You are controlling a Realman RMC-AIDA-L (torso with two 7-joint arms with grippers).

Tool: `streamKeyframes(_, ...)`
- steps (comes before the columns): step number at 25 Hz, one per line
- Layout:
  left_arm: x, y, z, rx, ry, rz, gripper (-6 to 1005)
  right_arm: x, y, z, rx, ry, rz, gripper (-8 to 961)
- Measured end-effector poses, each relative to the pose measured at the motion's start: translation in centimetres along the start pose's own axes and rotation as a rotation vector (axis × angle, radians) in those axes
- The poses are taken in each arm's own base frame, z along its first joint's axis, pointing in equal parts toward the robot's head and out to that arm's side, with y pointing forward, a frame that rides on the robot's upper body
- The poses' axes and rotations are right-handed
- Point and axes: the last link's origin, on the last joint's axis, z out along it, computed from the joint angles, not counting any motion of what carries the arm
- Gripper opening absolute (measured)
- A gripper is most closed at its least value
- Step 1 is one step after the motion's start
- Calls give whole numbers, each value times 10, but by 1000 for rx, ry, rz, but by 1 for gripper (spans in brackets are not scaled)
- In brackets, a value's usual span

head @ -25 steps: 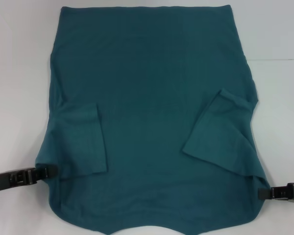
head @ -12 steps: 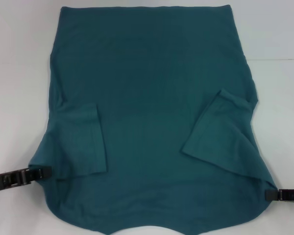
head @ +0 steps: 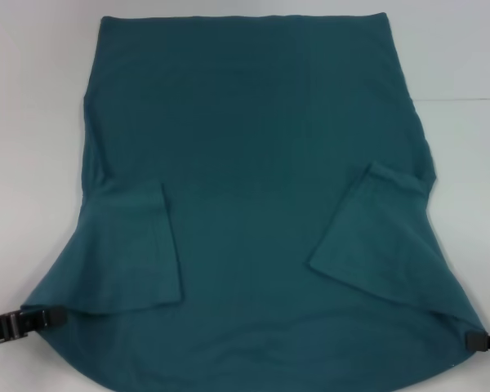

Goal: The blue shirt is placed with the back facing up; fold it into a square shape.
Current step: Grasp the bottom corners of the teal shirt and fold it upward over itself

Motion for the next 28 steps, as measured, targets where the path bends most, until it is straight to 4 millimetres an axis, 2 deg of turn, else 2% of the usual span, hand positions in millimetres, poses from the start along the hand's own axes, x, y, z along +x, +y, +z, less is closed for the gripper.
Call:
streamKeyframes(16,-24,4,-14,-46,-69,-46,16,21,-1,-30,-12,59,-50,30)
streamKeyframes(28,-30,12,-16,-105,-106,-57,16,29,-1,-44,4,137,-54,29)
